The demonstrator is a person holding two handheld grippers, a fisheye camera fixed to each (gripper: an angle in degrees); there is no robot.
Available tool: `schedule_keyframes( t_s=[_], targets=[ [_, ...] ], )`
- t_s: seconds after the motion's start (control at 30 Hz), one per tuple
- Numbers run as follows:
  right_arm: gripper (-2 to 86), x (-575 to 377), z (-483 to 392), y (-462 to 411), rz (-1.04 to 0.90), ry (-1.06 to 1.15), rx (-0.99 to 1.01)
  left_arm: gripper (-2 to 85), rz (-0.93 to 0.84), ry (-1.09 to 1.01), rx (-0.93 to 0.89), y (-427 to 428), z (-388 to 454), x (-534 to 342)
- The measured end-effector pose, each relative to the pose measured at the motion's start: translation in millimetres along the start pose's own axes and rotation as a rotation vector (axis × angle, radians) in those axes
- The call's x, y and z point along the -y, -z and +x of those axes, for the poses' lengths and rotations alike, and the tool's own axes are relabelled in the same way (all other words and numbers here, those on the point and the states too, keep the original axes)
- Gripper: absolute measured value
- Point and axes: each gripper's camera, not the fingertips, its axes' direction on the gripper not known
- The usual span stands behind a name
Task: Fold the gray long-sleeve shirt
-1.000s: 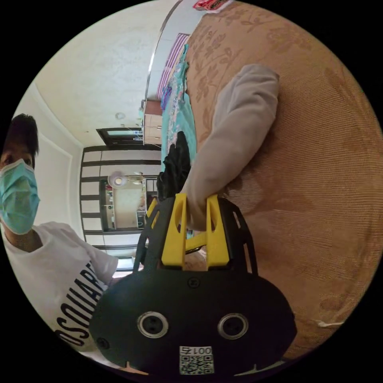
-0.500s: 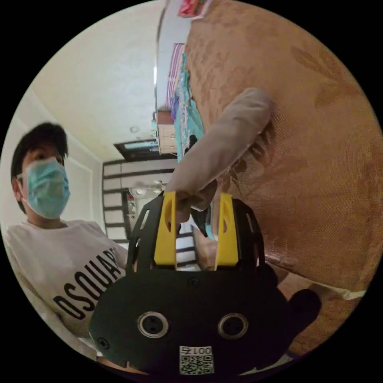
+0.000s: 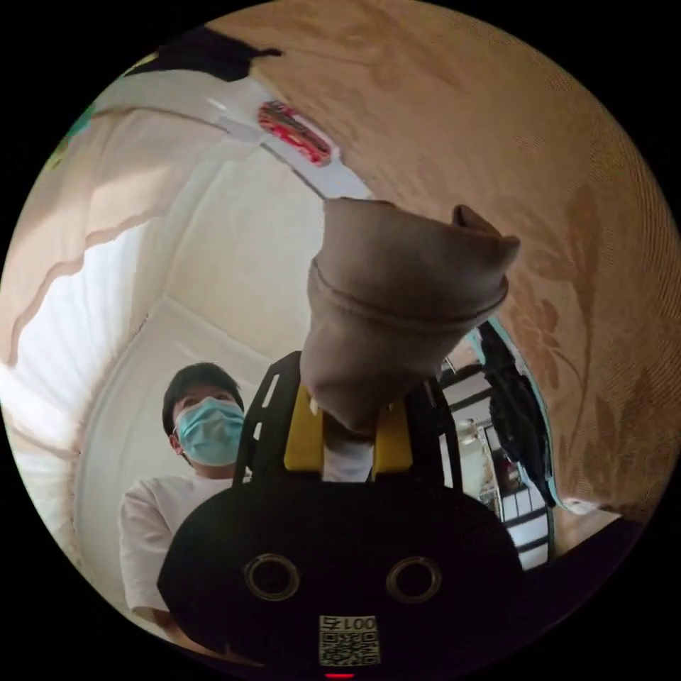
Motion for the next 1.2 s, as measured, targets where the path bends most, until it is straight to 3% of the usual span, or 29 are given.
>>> schedule_keyframes(
  t_s=[0.13,0.27,0.4,0.5,0.6,0.67,0.73,0.8,0.93,1.07,1.2],
  targets=[
    [6.2,-40,-100,49,0.074,0.288,-0.045,2.5,-0.230,-0.179,-0.114,-109,81,40],
    [3.6,-94,-242,101,0.215,0.720,-0.247,2.6,-0.538,-0.378,-0.285,-256,170,102],
    [2.2,-145,-364,153,0.457,1.145,-0.445,2.9,-0.835,-0.510,-0.312,-412,256,162],
    [1.7,-172,-411,203,0.709,1.286,-0.505,3.9,-1.077,-0.605,-0.217,-553,323,192],
    [1.5,-182,-421,259,0.947,1.288,-0.611,5.4,-1.288,-0.680,0.039,-682,356,202],
    [1.4,-179,-411,296,1.077,1.210,-0.687,3.0,-1.256,-0.672,0.315,-767,350,215],
    [0.9,-176,-395,332,1.199,1.087,-0.785,0.6,-1.166,-0.576,0.437,-815,332,223],
    [0.3,-186,-379,380,1.177,1.028,-0.662,-0.4,-1.109,-0.471,0.441,-848,314,222],
    [0.2,-218,-391,410,1.107,1.037,-0.637,-0.9,-0.959,-0.405,0.227,-884,314,197],
    [0.2,-246,-410,425,1.154,0.938,-0.533,-0.9,-0.763,-0.653,0.307,-872,366,139],
    [0.0,-268,-433,431,1.188,0.877,-0.475,-0.9,-0.737,-0.902,0.295,-887,402,60]
  ],
)
